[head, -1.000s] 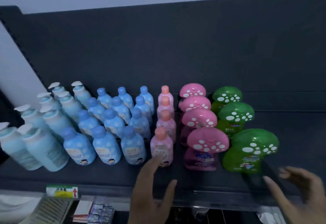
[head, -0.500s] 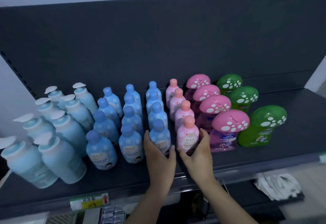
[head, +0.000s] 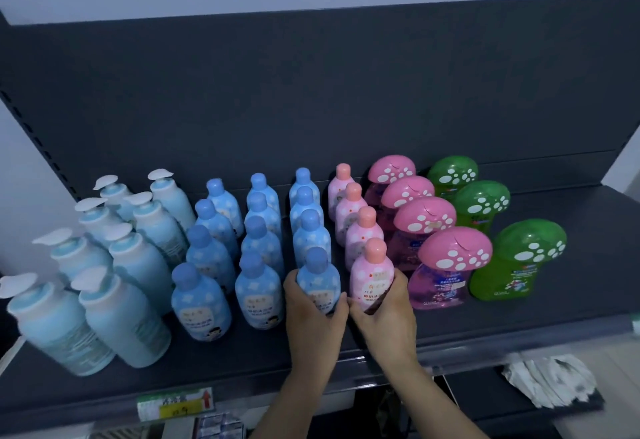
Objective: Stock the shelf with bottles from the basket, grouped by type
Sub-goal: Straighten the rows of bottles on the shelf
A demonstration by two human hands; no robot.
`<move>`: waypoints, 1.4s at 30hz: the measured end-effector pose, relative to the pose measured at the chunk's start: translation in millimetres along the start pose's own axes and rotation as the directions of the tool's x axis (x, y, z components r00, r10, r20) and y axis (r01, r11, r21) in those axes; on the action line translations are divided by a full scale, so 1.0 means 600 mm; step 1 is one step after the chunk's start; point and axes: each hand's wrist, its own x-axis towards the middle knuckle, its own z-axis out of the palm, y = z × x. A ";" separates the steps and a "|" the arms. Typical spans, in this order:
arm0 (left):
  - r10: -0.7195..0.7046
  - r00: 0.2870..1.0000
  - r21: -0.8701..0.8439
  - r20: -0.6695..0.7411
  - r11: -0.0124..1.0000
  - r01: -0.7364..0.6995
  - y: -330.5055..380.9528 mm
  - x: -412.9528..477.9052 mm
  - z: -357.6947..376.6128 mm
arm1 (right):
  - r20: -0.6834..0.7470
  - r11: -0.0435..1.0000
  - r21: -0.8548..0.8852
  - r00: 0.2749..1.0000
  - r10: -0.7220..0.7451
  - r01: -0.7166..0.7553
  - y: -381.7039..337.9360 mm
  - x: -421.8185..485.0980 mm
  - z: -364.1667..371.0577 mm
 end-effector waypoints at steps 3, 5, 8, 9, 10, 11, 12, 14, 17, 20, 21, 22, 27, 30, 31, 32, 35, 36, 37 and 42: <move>-0.003 1.000 -0.005 0.021 1.000 0.004 0.001 -0.002 -0.002 | 0.003 1.000 0.017 1.000 -0.006 0.005 -0.001 0.001 -0.002; 0.005 1.000 -0.011 0.026 1.000 -0.005 0.001 -0.002 -0.003 | 0.005 1.000 0.017 1.000 -0.011 0.011 -0.002 0.001 -0.003; 0.010 1.000 -0.017 0.028 1.000 -0.009 -0.001 -0.001 -0.002 | 0.001 1.000 0.028 1.000 -0.013 0.013 -0.004 0.001 -0.004; 0.014 0.999 -0.015 0.029 1.000 -0.013 -0.002 -0.001 -0.002 | 0.003 0.999 0.029 1.000 -0.015 0.015 -0.005 0.001 -0.004; 0.018 0.999 -0.013 0.030 1.000 -0.018 -0.002 -0.001 -0.002 | 0.004 0.999 0.028 1.000 -0.017 0.017 -0.004 0.001 -0.004; 0.021 0.999 -0.012 0.030 1.000 -0.021 -0.002 -0.002 -0.001 | 0.006 0.999 0.029 1.000 -0.016 0.016 -0.003 0.002 -0.003; 0.022 0.999 -0.011 0.028 1.000 -0.022 -0.002 -0.002 -0.001 | 0.008 0.999 0.032 1.000 -0.012 0.012 -0.002 0.002 -0.002; 0.017 1.000 -0.007 0.025 1.000 -0.016 -0.003 -0.002 -0.001 | 0.007 0.999 0.038 1.000 -0.010 0.010 -0.001 0.002 -0.001; 0.009 1.000 -0.002 0.023 1.000 -0.009 -0.003 -0.002 -0.001 | 0.001 0.999 0.035 1.000 -0.016 0.016 0.000 0.002 0.001; 0.015 1.000 0.038 0.027 0.999 -0.016 0.001 -0.011 -0.002 | 0.024 0.998 0.049 0.999 -0.039 0.038 0.007 0.003 -0.002; 0.015 1.000 0.035 0.018 0.999 -0.016 0.003 -0.019 -0.005 | 0.037 0.997 0.059 0.998 -0.044 0.042 0.010 0.002 -0.006; 0.032 1.000 0.021 -0.001 0.999 -0.032 0.004 -0.028 -0.010 | 0.048 0.997 0.067 0.998 -0.047 0.043 0.012 -0.001 -0.010; 0.316 0.933 -0.006 -0.173 0.947 -0.322 0.012 -0.078 -0.063 | -0.113 0.956 0.124 0.961 -0.252 0.265 0.005 -0.045 -0.029; 0.307 0.893 0.047 -0.329 0.950 -0.309 -0.006 -0.063 -0.114 | -0.124 0.869 0.252 0.905 -0.407 0.425 -0.030 -0.092 -0.010; 0.264 0.890 0.061 -0.373 0.964 -0.260 -0.016 -0.051 -0.131 | -0.094 0.852 0.263 0.891 -0.444 0.452 -0.045 -0.107 0.004; 0.224 0.888 0.068 -0.401 0.974 -0.216 -0.026 -0.039 -0.146 | -0.056 0.847 0.276 0.887 -0.458 0.454 -0.058 -0.119 0.022; 0.105 0.920 0.041 -0.377 0.994 -0.097 -0.047 -0.003 -0.177 | 0.022 0.878 0.243 0.903 -0.429 0.412 -0.091 -0.135 0.090; 0.065 0.936 0.027 -0.346 0.998 -0.059 -0.051 0.007 -0.183 | 0.032 0.894 0.207 0.911 -0.412 0.397 -0.099 -0.134 0.112; 0.035 0.949 0.016 -0.315 0.999 -0.031 -0.055 0.016 -0.188 | 0.039 0.913 0.179 0.925 -0.379 0.366 -0.108 -0.133 0.132; 0.007 0.982 0.047 -0.188 0.999 0.002 -0.086 0.046 -0.210 | -0.011 0.961 -0.004 0.961 -0.277 0.277 -0.135 -0.124 0.192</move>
